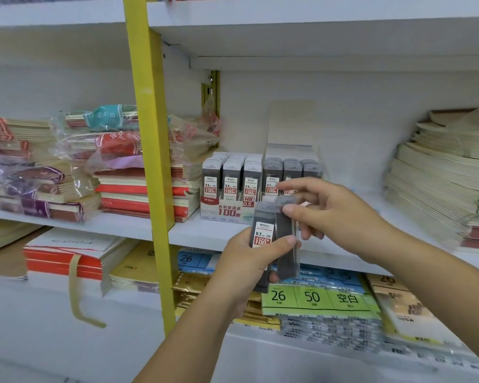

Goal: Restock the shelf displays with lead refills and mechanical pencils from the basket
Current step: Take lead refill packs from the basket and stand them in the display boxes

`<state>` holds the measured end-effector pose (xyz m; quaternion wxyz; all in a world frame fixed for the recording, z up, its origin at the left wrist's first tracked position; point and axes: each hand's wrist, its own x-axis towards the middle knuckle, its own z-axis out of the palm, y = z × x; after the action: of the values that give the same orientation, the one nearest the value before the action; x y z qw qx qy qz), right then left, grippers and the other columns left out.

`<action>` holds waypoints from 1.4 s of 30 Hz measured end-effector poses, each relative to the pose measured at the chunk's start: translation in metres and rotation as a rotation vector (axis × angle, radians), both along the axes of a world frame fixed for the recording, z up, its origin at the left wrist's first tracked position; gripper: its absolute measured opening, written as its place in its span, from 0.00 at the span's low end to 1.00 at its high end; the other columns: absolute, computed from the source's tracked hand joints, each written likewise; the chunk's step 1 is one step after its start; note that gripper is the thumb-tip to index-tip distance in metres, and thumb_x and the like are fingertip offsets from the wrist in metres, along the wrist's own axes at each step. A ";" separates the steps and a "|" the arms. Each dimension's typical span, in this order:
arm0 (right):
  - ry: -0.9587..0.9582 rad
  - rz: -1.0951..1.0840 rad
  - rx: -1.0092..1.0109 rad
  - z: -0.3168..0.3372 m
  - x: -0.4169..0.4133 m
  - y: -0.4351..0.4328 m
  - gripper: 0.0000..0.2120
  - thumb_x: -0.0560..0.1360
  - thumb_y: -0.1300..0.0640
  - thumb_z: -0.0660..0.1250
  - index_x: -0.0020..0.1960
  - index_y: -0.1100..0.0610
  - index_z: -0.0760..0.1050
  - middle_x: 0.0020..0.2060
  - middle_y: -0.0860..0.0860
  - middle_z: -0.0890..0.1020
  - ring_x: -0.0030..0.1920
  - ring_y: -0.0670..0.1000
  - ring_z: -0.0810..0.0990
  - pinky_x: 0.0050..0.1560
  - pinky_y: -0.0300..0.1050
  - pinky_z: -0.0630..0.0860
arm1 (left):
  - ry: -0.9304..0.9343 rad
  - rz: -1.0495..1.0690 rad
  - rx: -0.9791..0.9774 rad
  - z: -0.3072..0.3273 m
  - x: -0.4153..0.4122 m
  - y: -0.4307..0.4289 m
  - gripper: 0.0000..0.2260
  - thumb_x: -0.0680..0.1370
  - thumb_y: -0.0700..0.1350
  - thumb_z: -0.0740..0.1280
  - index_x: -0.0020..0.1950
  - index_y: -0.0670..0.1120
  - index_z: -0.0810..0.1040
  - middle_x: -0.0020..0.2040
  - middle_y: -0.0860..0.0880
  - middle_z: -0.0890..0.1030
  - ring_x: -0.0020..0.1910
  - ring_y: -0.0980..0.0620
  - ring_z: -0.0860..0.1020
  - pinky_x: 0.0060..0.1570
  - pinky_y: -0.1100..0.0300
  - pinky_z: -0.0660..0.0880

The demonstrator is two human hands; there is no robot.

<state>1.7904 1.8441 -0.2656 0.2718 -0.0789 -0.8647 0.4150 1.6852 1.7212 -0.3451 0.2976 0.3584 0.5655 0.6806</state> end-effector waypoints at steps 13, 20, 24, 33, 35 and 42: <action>0.050 -0.018 -0.125 -0.002 0.011 0.032 0.10 0.80 0.56 0.62 0.60 0.47 0.72 0.51 0.45 0.85 0.48 0.48 0.83 0.48 0.42 0.75 | -0.130 0.056 0.041 -0.018 -0.005 0.006 0.07 0.74 0.49 0.77 0.49 0.59 0.84 0.44 0.51 0.86 0.34 0.58 0.78 0.33 0.61 0.75; 0.082 -0.045 -0.199 -0.010 0.004 0.041 0.15 0.77 0.59 0.67 0.62 0.53 0.70 0.49 0.49 0.86 0.50 0.53 0.84 0.52 0.47 0.79 | -0.081 0.125 0.083 -0.019 -0.014 0.009 0.08 0.76 0.52 0.74 0.54 0.60 0.80 0.33 0.51 0.81 0.30 0.58 0.77 0.34 0.64 0.78; 0.220 -0.172 -0.049 0.019 0.005 0.048 0.12 0.73 0.57 0.70 0.54 0.52 0.71 0.42 0.51 0.86 0.44 0.53 0.85 0.47 0.49 0.80 | -0.048 0.128 0.080 -0.015 -0.014 0.011 0.06 0.76 0.58 0.70 0.52 0.62 0.79 0.30 0.53 0.79 0.28 0.58 0.77 0.31 0.67 0.76; 0.083 -0.407 0.651 0.055 -0.019 0.084 0.14 0.75 0.58 0.69 0.48 0.42 0.66 0.38 0.36 0.79 0.41 0.36 0.78 0.39 0.29 0.67 | -0.100 0.102 0.047 -0.010 -0.023 0.010 0.07 0.80 0.49 0.64 0.46 0.52 0.81 0.33 0.49 0.81 0.31 0.53 0.79 0.41 0.53 0.75; 0.035 -0.389 0.653 0.047 -0.026 0.088 0.13 0.75 0.59 0.69 0.49 0.44 0.68 0.42 0.41 0.80 0.43 0.40 0.78 0.41 0.33 0.69 | -0.070 0.094 0.058 -0.011 -0.023 0.008 0.08 0.81 0.50 0.65 0.45 0.54 0.82 0.35 0.50 0.83 0.34 0.53 0.82 0.42 0.54 0.78; -0.141 -0.512 0.803 0.026 -0.030 0.097 0.11 0.76 0.54 0.68 0.58 0.47 0.77 0.56 0.47 0.75 0.61 0.50 0.66 0.56 0.43 0.62 | -0.027 0.063 0.061 -0.011 -0.022 0.000 0.06 0.82 0.51 0.67 0.49 0.61 0.82 0.47 0.53 0.87 0.42 0.54 0.86 0.48 0.54 0.84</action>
<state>1.7607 1.9409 -0.2399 0.3147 -0.2062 -0.9257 -0.0383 1.6629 1.7211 -0.3562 0.2723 0.3401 0.5514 0.7114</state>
